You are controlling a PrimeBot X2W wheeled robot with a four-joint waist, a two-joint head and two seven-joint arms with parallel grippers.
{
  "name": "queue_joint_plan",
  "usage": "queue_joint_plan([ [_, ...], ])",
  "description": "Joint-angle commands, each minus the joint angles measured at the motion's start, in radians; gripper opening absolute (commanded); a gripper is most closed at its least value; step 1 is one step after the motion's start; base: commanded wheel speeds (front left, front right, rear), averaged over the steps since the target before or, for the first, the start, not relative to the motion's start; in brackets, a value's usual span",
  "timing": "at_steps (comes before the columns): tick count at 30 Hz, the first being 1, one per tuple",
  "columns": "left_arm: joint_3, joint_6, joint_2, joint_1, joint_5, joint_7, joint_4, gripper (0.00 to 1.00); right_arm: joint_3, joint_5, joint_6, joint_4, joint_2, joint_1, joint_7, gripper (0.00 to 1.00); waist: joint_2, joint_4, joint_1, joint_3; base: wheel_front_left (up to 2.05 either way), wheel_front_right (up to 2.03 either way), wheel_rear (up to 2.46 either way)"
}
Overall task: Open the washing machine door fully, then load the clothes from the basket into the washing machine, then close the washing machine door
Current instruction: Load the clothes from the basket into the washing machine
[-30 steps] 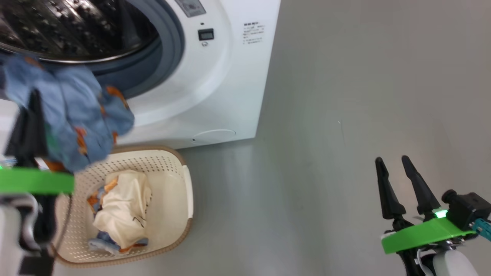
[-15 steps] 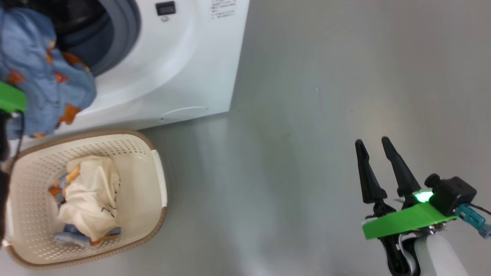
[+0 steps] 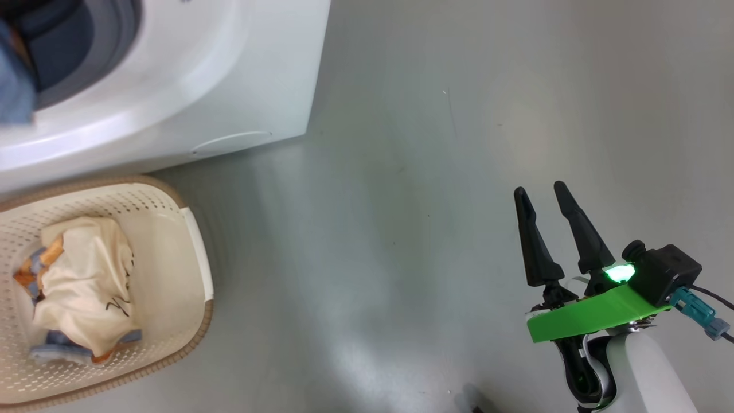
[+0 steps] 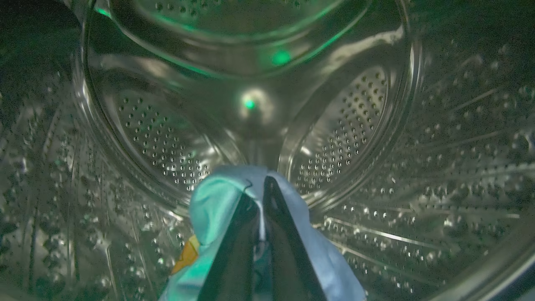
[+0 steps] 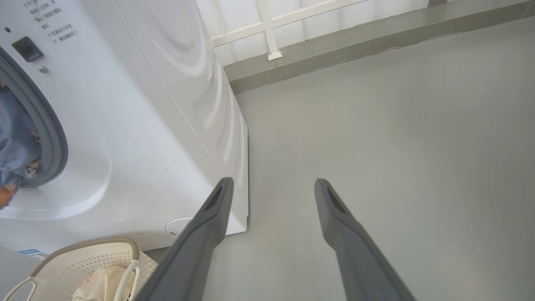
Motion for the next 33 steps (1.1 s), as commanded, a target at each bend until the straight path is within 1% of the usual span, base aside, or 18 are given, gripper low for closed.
queue_joint_plan([
  [1, 0.027, -0.001, 0.055, -0.019, 0.017, -0.005, -0.032, 0.00, 0.023, 0.002, 0.002, -0.024, 0.002, -0.002, -0.005, 1.00, 0.0000, -0.006, 0.0000, 0.014, 0.00, 0.00, 0.00],
  [3, 0.070, -0.001, 0.051, -0.025, 0.058, -0.005, -0.083, 0.00, 0.024, 0.010, 0.002, -0.026, 0.002, -0.006, -0.005, 1.00, 0.0000, -0.008, 0.0000, 0.019, 0.00, 0.00, 0.00],
  [5, 0.105, -0.001, 0.036, -0.012, 0.081, -0.005, -0.104, 0.00, 0.026, 0.016, 0.002, -0.027, 0.002, -0.010, -0.005, 1.00, 0.0000, -0.008, 0.0000, 0.022, 0.00, 0.00, 0.00],
  [6, 0.112, -0.001, 0.033, -0.003, 0.098, -0.005, -0.117, 0.12, 0.027, 0.019, 0.002, -0.027, 0.002, -0.011, -0.005, 1.00, 0.0000, -0.008, 0.0000, 0.023, 0.00, 0.00, 0.00],
  [8, 0.140, -0.001, 0.022, 0.019, 0.116, -0.005, -0.132, 0.13, 0.031, 0.024, 0.002, -0.028, 0.002, -0.014, -0.005, 1.00, 0.0000, -0.008, 0.0000, 0.025, 0.00, 0.00, 0.00],
  [9, 0.143, -0.001, 0.014, 0.034, 0.119, -0.005, -0.124, 0.47, 0.032, 0.025, 0.002, -0.028, 0.002, -0.015, -0.005, 1.00, 0.0000, -0.007, 0.0000, 0.024, 0.00, 0.00, 0.00],
  [10, 0.130, -0.001, 0.011, 0.050, 0.126, -0.005, -0.106, 1.00, 0.033, 0.026, 0.002, -0.027, 0.002, -0.015, -0.005, 1.00, 0.0000, -0.007, 0.0000, 0.023, 0.00, 0.00, 0.00],
  [14, 0.098, -0.001, 0.005, 0.076, 0.122, -0.005, -0.028, 1.00, 0.035, 0.028, 0.002, -0.026, 0.002, -0.016, -0.005, 1.00, 0.0000, -0.004, 0.0000, 0.021, 0.00, 0.00, 0.00],
  [18, 0.083, -0.001, 0.002, 0.072, 0.104, -0.005, 0.012, 1.00, 0.032, 0.024, 0.002, -0.029, 0.002, -0.016, -0.005, 1.00, 0.0000, -0.002, 0.0000, 0.022, 0.00, 0.00, 0.00],
  [27, 0.051, -0.001, -0.002, 0.095, 0.076, -0.005, 0.035, 1.00, 0.025, 0.014, 0.002, -0.028, 0.003, -0.015, -0.005, 1.00, 0.0000, 0.001, 0.0000, 0.007, 0.00, 0.00, 0.00],
  [33, 0.076, -0.001, -0.023, 0.199, 0.069, -0.005, 0.009, 1.00, 0.016, 0.003, 0.002, -0.017, 0.003, 0.001, -0.005, 1.00, 0.0000, 0.020, 0.0000, -0.037, 0.00, 0.00, 0.00],
])
